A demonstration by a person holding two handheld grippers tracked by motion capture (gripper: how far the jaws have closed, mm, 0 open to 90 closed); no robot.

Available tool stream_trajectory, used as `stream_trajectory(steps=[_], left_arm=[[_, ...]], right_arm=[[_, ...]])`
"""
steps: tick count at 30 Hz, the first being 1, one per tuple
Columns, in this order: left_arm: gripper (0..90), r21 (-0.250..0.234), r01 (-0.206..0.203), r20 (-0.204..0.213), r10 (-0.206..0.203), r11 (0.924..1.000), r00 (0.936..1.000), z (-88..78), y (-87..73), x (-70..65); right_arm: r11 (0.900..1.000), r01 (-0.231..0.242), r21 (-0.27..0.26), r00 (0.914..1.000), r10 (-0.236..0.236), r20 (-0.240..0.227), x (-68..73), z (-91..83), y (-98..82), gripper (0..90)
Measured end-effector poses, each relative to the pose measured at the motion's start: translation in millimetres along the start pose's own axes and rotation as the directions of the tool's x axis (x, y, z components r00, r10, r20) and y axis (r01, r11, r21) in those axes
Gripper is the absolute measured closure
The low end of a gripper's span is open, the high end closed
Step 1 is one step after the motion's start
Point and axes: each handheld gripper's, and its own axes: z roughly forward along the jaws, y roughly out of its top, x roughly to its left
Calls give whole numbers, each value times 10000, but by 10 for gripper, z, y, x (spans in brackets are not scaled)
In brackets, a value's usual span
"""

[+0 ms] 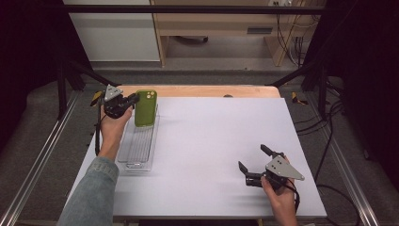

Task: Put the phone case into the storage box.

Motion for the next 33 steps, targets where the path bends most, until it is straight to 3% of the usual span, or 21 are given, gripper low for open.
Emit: stream_trajectory(steps=[12, 20, 33], left_arm=[[797, -93, 61, -118, -62, 9999, 9999, 21, 13, 4], [797, -28, -194, -210, 193, 9998, 9996, 54, 33, -23], [797, 63, -192, -281, 193, 9998, 9994, 90, 13, 0]], right_arm=[[10000, 14, 1, 10000, -14, -27, -2, 0, -1, 30], [10000, 22, 47, 10000, -22, -14, -1, 0, -2, 31], [10000, 22, 34, 10000, -22, 14, -6, -1, -3, 31]])
